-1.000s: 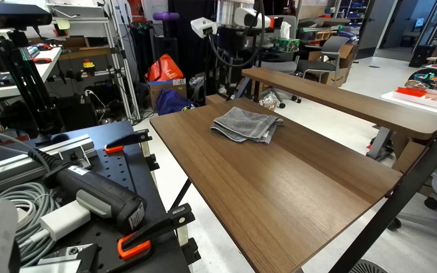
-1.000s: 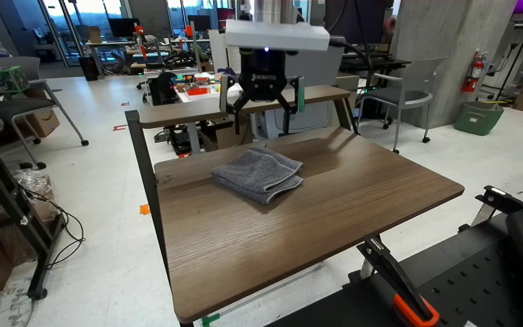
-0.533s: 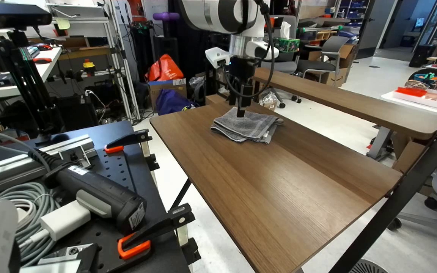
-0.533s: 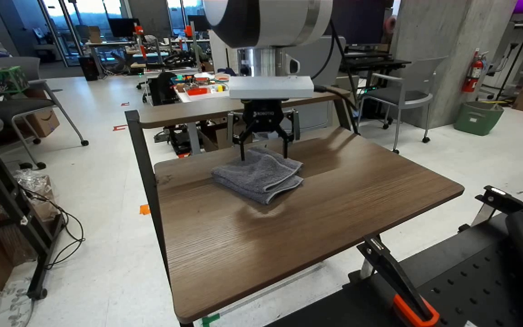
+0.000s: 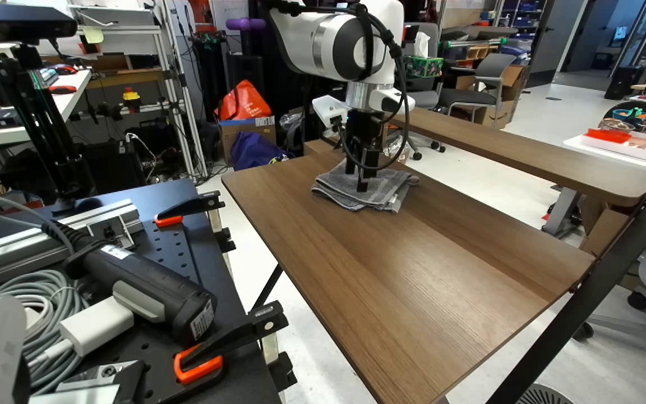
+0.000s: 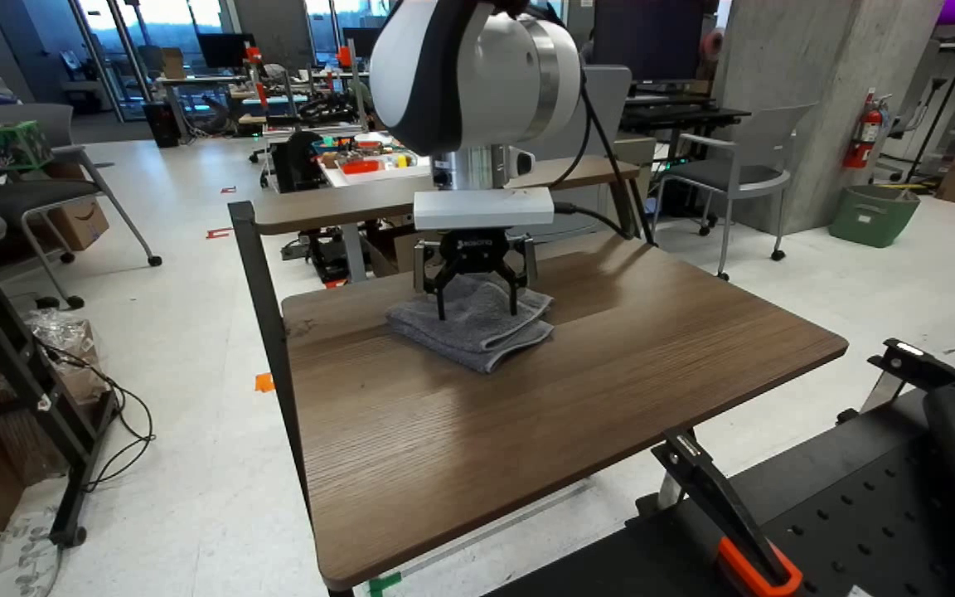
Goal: Move the towel
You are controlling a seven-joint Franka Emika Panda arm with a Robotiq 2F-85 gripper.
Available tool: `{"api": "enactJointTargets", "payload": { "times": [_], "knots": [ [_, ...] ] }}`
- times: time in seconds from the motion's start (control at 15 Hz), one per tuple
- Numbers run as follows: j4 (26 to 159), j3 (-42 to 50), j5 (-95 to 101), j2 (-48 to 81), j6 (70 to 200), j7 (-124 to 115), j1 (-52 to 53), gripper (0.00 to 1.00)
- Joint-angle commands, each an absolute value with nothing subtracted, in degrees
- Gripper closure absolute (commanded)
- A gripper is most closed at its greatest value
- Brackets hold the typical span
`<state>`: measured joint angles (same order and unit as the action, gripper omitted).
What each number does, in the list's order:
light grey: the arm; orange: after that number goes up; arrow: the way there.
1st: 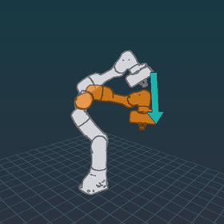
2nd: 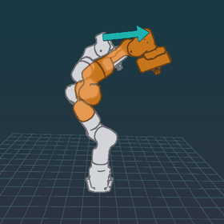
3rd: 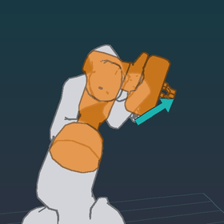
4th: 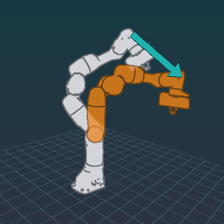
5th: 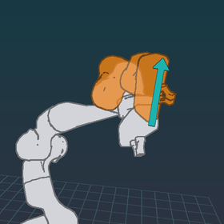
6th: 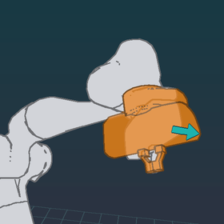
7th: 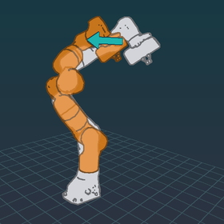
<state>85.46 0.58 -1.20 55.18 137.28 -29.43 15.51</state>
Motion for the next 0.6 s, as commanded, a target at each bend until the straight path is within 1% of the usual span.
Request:
{"api": "enactJointTargets", "payload": {
  "times": [0.0,0.53],
  "knots": [
    [80.9,2.3,-1.3,58.7,136.4,-30.3,16.5,0.0],
    [84.0,4.2,-2.9,57.0,137.7,-30.4,13.1,0.0]
  ]
}}
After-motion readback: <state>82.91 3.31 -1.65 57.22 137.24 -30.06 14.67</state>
